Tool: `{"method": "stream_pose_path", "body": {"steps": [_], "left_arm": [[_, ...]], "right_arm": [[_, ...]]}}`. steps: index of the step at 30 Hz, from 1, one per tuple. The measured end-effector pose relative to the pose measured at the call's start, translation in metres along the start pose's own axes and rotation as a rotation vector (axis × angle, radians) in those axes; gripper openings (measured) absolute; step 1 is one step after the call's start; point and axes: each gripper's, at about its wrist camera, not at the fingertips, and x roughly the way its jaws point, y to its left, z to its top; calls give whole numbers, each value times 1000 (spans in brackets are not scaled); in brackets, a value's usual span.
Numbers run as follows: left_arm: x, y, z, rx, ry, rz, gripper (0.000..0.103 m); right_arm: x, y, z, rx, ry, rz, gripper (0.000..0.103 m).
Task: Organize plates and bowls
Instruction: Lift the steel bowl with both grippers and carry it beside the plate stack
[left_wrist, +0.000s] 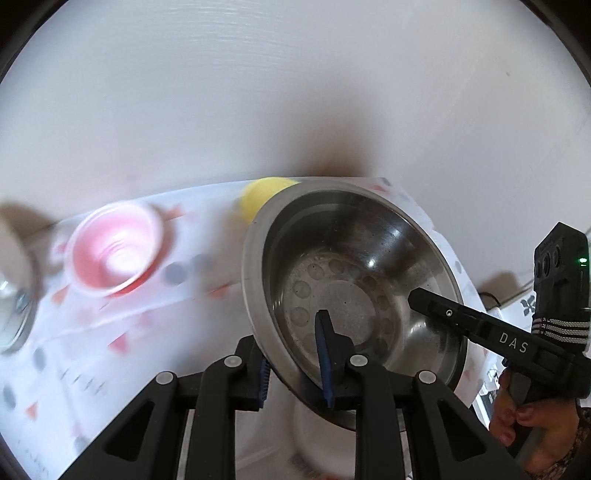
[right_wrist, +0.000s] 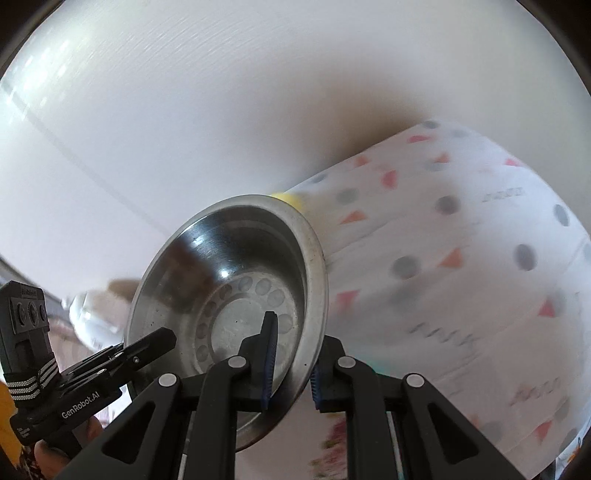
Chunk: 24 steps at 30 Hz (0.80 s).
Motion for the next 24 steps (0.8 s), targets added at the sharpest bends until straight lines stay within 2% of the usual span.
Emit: {"method": "stream_pose_path", "body": {"steps": [5, 12, 17, 24], "left_arm": [[-23, 43, -31, -73, -9, 50, 23], [-43, 97, -78, -173, 11, 102, 23], [-50, 116, -102, -224, 36, 129, 24], [-45, 136, -127, -278, 61, 152, 25]], "right_arm": [[24, 45, -23, -66, 56, 37, 15], [57, 84, -59, -135, 146, 64, 15], [72, 104, -77, -180, 210, 61, 15], [81, 110, -88, -214, 265, 53, 15]]}}
